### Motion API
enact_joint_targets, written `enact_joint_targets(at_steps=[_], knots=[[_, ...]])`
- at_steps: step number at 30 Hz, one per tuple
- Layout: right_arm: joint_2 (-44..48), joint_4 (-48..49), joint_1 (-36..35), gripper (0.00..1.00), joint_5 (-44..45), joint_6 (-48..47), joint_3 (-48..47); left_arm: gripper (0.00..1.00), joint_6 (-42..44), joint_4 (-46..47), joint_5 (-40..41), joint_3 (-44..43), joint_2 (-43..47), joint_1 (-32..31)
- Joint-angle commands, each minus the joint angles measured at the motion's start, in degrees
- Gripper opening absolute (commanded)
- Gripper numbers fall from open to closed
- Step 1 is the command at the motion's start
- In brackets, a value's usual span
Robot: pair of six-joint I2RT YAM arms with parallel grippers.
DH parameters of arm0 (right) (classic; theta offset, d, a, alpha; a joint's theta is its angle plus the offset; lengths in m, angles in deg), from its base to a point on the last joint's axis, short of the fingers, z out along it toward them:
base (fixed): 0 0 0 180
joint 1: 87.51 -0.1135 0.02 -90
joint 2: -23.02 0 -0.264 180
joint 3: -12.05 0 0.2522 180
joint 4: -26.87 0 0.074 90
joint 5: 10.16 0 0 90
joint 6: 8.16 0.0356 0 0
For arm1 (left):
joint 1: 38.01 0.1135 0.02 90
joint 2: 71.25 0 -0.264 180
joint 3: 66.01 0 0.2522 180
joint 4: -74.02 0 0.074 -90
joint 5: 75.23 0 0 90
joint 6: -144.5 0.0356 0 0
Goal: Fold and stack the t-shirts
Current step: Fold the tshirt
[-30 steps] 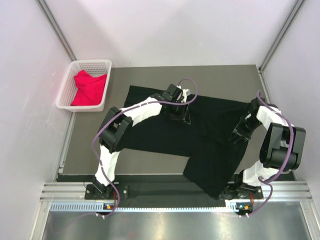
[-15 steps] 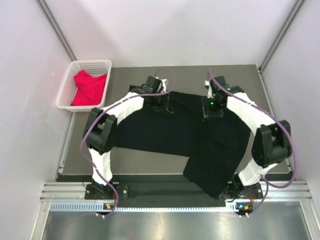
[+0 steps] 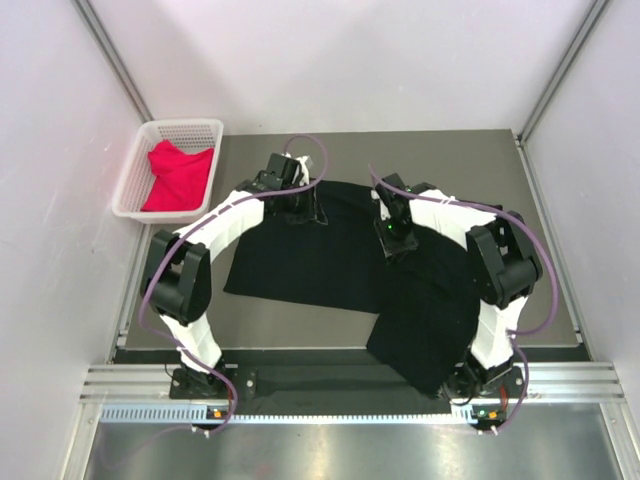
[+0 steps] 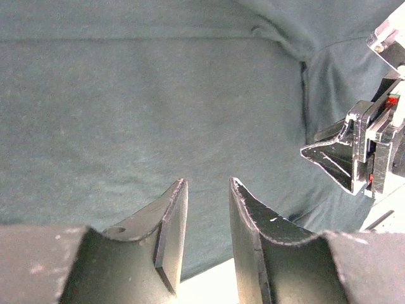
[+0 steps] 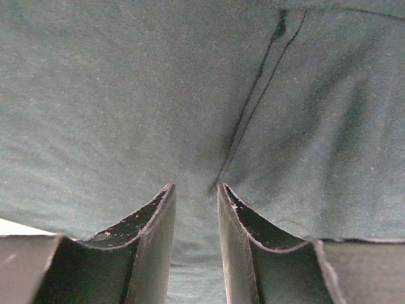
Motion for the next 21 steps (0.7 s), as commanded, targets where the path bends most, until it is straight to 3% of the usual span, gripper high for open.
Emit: enact_joint_targets(at_steps=[1, 21], knots=[[-0.45, 0.00, -1.04, 0.33, 3.40, 1.15, -1.70, 0.37, 0.33, 0.93, 0.07, 0.98, 3.47, 1.00], [-0.27, -0.61, -2.00, 0.26, 6.83, 2.56, 2.88, 0.37, 0.86, 0.49, -1.43, 0.27, 1.63, 3.46]])
